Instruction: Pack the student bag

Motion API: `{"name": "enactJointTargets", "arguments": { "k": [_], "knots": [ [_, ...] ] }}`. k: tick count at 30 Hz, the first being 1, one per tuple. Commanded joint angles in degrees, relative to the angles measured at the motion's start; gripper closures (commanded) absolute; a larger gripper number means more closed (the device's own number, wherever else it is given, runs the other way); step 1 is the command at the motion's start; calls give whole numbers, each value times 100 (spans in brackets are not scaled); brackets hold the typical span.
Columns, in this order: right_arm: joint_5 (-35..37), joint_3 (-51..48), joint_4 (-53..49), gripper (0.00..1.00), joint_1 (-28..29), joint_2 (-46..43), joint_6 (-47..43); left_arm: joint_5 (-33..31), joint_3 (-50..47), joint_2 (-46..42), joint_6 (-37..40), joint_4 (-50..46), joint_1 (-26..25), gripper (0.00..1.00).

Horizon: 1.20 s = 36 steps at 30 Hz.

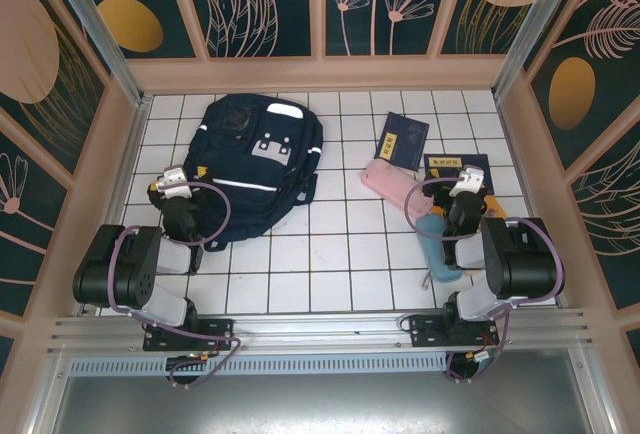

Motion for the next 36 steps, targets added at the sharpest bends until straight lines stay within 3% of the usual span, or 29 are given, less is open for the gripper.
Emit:
{"name": "enactJointTargets", "arguments": {
  "k": [1,6,10,17,22,24,28,31,36],
  "knots": [
    [-51,166,18,1,-11,-189,-160,-184,-32,-130,-96,212,28,1],
    [684,573,-1269,1,331,-967,-326,-105,-143,-207,-71,314,27,1],
    [695,1079,-2547,1,496,-1576,-28,43,-149,-315,-27,245,26,1],
    [676,1961,-4192,1,1086,-1968,706,-121,947,-1030,-95,-2187,24,1],
    [399,3247,-6333,1,1205,-1497,2336,234,1879,-1439,-974,-4026,27,1],
    [16,3577,-6761,1,1366,-1193,2764,507,2361,-1519,-1428,-4811,26,1],
    [-781,4016,-6958,1,1894,-595,3289,1397,2771,-1674,-1933,-5443,28,1],
    [-1829,4289,-6691,1,2333,-116,3380,1745,3038,-1684,-2209,-5842,25,1],
    [-2201,4897,-6412,3,3027,934,3799,2178,3660,-1447,-2377,-6931,28,2]
  ]
}}
